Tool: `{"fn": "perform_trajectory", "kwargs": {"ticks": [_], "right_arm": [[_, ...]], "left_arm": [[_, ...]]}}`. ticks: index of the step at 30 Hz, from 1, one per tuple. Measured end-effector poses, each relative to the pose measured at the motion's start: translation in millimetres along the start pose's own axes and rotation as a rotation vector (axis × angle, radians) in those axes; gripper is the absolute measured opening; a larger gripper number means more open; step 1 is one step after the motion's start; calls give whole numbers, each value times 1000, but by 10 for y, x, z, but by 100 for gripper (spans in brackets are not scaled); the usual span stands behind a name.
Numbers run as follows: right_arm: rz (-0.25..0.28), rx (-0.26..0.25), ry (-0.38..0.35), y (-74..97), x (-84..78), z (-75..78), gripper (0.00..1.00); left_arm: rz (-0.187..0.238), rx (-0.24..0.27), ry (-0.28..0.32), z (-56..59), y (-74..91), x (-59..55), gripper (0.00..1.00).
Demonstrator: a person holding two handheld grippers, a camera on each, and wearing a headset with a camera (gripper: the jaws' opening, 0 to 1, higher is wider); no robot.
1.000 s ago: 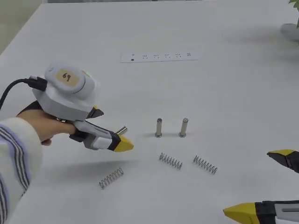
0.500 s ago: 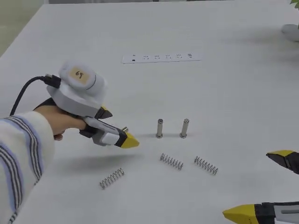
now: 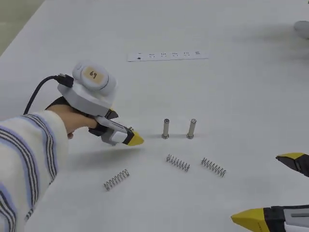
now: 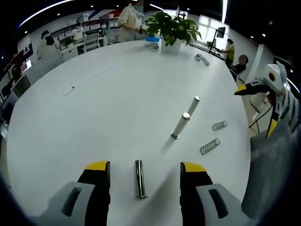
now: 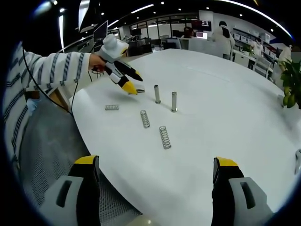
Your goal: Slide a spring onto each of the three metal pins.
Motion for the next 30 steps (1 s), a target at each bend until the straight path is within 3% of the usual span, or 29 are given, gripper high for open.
{"fn": "perform_trajectory", "kwargs": {"ticks": [9, 28, 30], "right_arm": [[-2, -3, -4, -16, 0, -4, 99], [-2, 4, -11, -6, -12, 3, 99], [1, 6, -11, 1, -2, -2, 99]], "left_arm": [[-16, 45, -11, -75, -24, 1, 46], [-39, 74, 0, -144, -105, -18, 36], [-38, 58, 10, -133, -115, -17, 33]]}}
Point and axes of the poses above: the centre of the closed fingertips' face, and the gripper's own axes: y roughly backward along the fingers, z roughly to its right, x roughly out of its top, the point moved 7 cm from there along y, roughly backward along the fingers, and after that the axes turned 8 degrees about x, right-handed, at the moved point
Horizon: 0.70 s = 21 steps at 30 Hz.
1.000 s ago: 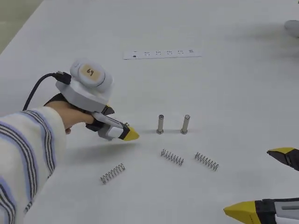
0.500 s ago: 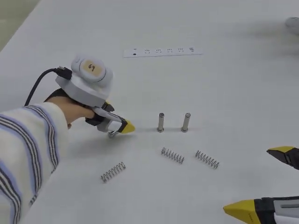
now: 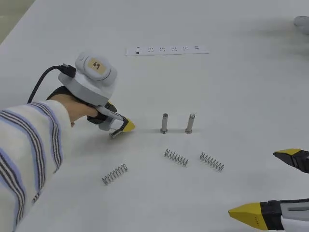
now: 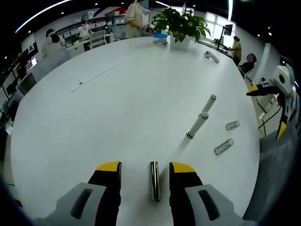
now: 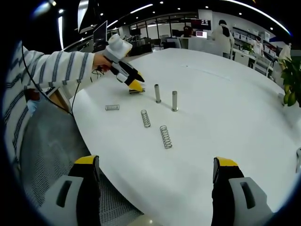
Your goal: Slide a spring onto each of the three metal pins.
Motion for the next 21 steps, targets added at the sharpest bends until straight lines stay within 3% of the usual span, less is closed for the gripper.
{"fn": "perform_trajectory", "kwargs": {"ticks": [5, 13, 21], "right_arm": [[20, 10, -5, 18, 22, -22, 99], [27, 12, -9, 27, 18, -39, 99], [31, 12, -13, 39, 18, -48, 99]], "left_arm": [[-9, 0, -2, -13, -20, -12, 32], [-18, -16, -18, 2, -50, -20, 12], [-42, -23, -31, 21, -76, -56, 8]]}}
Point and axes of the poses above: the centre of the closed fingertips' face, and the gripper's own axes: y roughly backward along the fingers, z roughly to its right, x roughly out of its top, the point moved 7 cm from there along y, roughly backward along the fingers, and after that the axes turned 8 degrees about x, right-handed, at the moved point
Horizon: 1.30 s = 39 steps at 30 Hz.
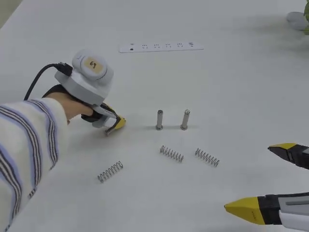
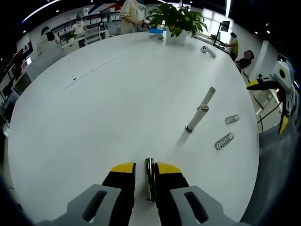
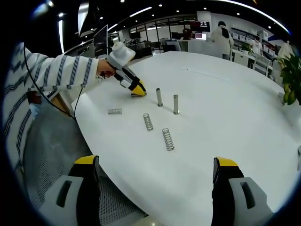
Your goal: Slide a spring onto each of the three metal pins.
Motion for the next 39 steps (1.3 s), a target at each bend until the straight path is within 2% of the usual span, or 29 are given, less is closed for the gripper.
{"fn": "perform_trajectory", "kwargs": {"ticks": [8, 17, 21, 24, 32, 35, 39], "right_arm": [[9, 1, -1, 2, 1, -9, 99], [14, -4, -4, -2, -7, -2, 99], [17, -1, -7, 5, -16, -4, 99], [17, -4, -8, 10, -21, -4, 99], [14, -3, -4, 30, -15, -8, 99], [11, 1, 4, 32, -11, -17, 99], [5, -1, 4, 28, -13, -21, 99]], "left_arm": [[-6, 4, -32, 14, -14, 4, 7], [-21, 36, 0, -8, -26, 19, 2], [-36, 49, -11, 1, -33, 31, 1], [-39, 55, 15, -10, -35, 29, 0], [-38, 49, 11, -14, -33, 20, 0], [-34, 39, 53, -32, -30, 9, 0], [-37, 35, 48, -32, -31, 12, 0]]}}
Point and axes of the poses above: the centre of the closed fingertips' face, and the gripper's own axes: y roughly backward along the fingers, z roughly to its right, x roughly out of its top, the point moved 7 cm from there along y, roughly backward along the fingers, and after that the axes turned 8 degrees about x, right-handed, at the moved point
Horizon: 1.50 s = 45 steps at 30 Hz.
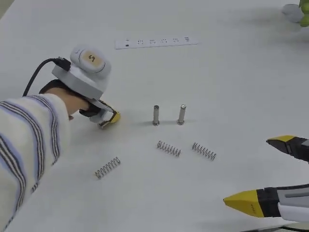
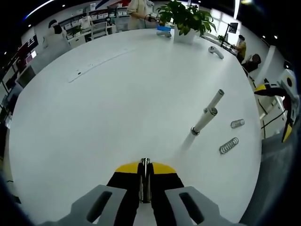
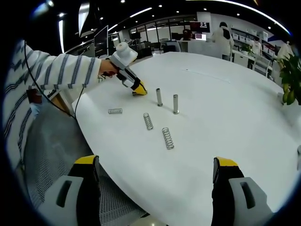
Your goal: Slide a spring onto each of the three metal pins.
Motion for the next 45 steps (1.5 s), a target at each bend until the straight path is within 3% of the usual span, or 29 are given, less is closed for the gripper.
{"fn": "perform_trajectory", "kwargs": {"ticks": [11, 25, 35, 45], "right_arm": [[-7, 9, 8, -24, 8, -2, 99], [11, 17, 22, -39, 51, -2, 99], [25, 22, 34, -70, 65, -8, 99], [26, 33, 41, -103, 72, -30, 99]], "left_arm": [[-20, -1, 24, -28, 56, -46, 0], [64, -2, 8, -87, 289, 16, 0], [101, 0, 31, -93, 468, -34, 0], [128, -5, 16, -71, 484, -18, 0]]}}
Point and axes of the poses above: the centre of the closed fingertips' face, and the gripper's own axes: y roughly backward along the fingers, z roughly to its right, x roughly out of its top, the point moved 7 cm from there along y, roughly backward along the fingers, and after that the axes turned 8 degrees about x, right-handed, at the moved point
